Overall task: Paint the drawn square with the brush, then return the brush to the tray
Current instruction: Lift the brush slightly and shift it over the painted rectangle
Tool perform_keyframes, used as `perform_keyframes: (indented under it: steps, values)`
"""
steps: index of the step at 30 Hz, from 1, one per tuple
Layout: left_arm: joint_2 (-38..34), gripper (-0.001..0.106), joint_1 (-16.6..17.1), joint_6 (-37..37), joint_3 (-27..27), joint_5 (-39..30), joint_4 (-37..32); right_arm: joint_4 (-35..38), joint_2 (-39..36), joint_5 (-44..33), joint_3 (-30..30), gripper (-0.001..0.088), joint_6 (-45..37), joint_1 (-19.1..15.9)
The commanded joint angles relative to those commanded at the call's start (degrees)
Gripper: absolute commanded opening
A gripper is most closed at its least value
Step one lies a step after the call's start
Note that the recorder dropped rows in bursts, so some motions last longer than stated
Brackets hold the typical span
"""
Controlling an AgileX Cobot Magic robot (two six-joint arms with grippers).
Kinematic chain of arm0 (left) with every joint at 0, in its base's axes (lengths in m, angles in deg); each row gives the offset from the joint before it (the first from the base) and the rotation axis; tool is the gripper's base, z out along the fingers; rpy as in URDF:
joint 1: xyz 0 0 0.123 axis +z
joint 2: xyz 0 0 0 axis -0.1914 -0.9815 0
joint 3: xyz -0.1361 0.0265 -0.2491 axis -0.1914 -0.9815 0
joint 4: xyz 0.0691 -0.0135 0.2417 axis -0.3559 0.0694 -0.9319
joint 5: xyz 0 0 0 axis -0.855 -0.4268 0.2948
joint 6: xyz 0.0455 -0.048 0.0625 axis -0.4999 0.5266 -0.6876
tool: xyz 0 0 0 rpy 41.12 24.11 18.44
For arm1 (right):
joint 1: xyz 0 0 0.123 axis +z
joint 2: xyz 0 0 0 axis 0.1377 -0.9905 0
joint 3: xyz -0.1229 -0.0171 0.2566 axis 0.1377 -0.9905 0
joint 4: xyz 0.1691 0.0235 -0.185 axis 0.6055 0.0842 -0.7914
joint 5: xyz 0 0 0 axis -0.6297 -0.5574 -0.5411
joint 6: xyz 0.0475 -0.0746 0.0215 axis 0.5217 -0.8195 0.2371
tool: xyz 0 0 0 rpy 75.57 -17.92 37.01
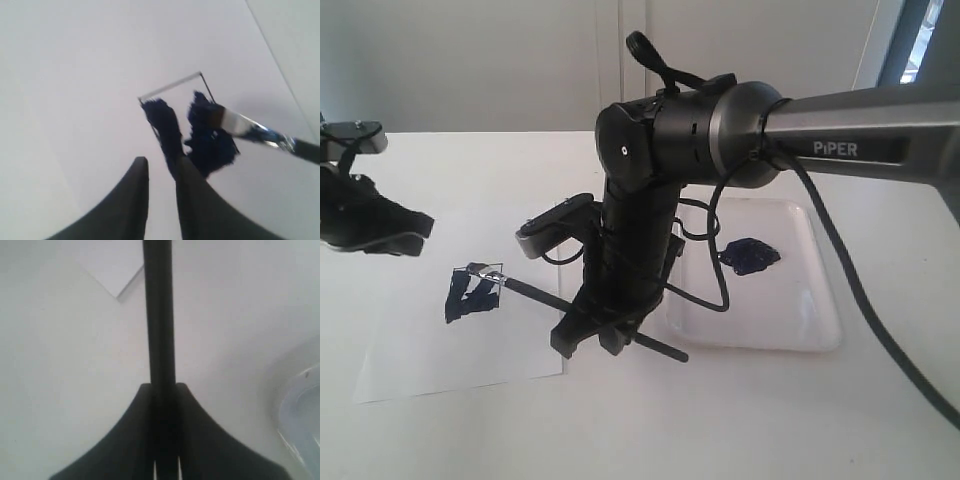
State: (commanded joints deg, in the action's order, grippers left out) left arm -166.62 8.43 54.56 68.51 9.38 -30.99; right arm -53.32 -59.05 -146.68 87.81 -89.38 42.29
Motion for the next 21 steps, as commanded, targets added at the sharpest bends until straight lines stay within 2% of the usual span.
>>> perform_keyframes:
  steps: [2,4,7,9,14,21]
  values:
    - [-2.1,0.027,0.3,-0.2,2.7,-1.7,-4.2,0.4,0.0,0.0,0.0,0.0000,0.0,0.0]
    - [-4.1,0.032,0.3,-0.2,5.0,-1.7,-8.3,0.4,0.0,-0.1,0.0,0.0000,0.0,0.0]
    - [-7.0,0.049,0.3,1.4,8.9,1.4,-8.7,0.8,0.0,-0.6,0.0,0.0000,0.0,0.0]
    - [-9.5,0.050,0.3,3.5,11.5,1.7,-8.8,1.6,0.0,-0.6,0.0,0.0000,0.0,0.0]
    - [-17.0,0.047,0.3,4.3,17.7,-3.4,-7.1,2.6,0.0,-1.6,0.0,0.0000,0.4,0.0]
    - [-20.8,0.044,-0.5,2.7,19.2,-4.5,-3.2,3.1,0.0,0.6,0.0,0.0000,0.4,0.0]
